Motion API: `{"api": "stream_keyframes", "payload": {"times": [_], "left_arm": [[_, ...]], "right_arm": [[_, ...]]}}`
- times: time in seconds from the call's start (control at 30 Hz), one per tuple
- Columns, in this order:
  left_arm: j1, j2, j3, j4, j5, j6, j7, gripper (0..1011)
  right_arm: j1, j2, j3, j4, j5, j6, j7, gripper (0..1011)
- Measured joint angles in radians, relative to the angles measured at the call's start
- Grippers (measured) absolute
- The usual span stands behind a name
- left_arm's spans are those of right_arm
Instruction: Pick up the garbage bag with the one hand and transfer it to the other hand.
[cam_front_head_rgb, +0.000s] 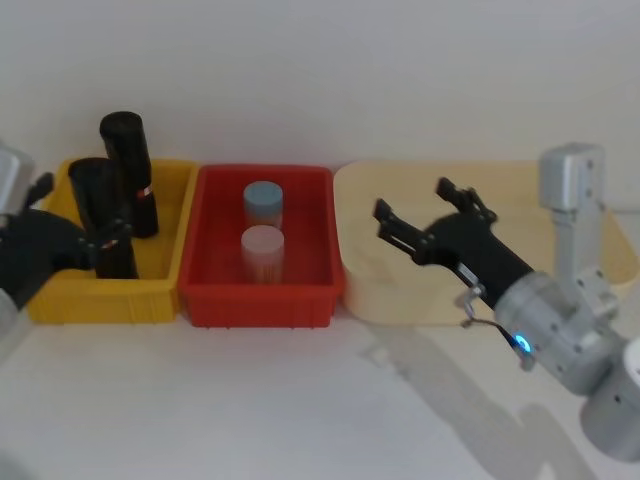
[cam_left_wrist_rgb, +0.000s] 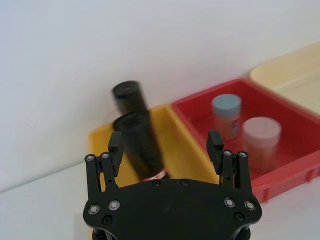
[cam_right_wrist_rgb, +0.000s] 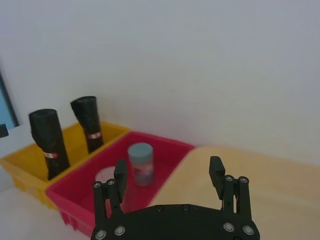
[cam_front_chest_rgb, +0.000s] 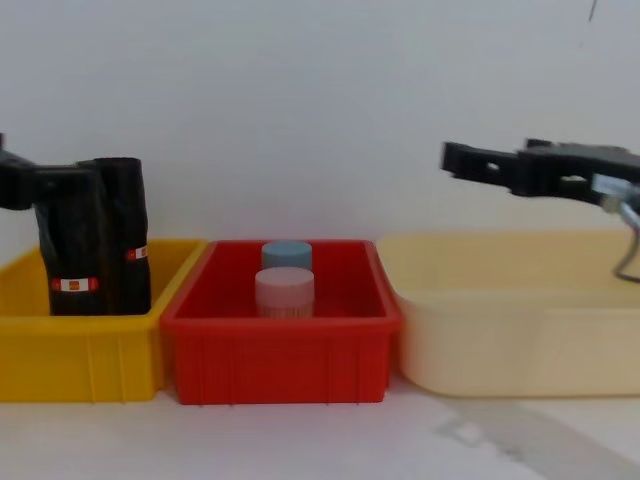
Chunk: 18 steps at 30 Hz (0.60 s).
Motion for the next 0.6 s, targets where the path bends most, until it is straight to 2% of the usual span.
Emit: {"api": "stream_keyframes", "payload": {"times": [0.07,0.27,0.43,0.6], "left_arm": [[0.007,0.022,-0.040,0.003,-0.027,0.012,-0.024,1000],[-0.003,0.047,-0.077,0.034,-0.062,0.021,-0.068,1000],[-0.036,0.053,-0.085,0.083,-0.086,0.018,-0.119,1000],[-0.076,0.043,-0.071,0.135,-0.094,0.008,-0.153,1000]], "right_arm": [[0.022,-0.008,-0.013,0.011,-0.003,0.011,0.004,1001],[0.109,-0.046,-0.061,0.072,-0.022,0.051,0.010,1001],[0.163,-0.071,-0.091,0.116,-0.041,0.080,0.010,1002],[0.197,-0.086,-0.106,0.146,-0.055,0.100,0.007,1001]]}}
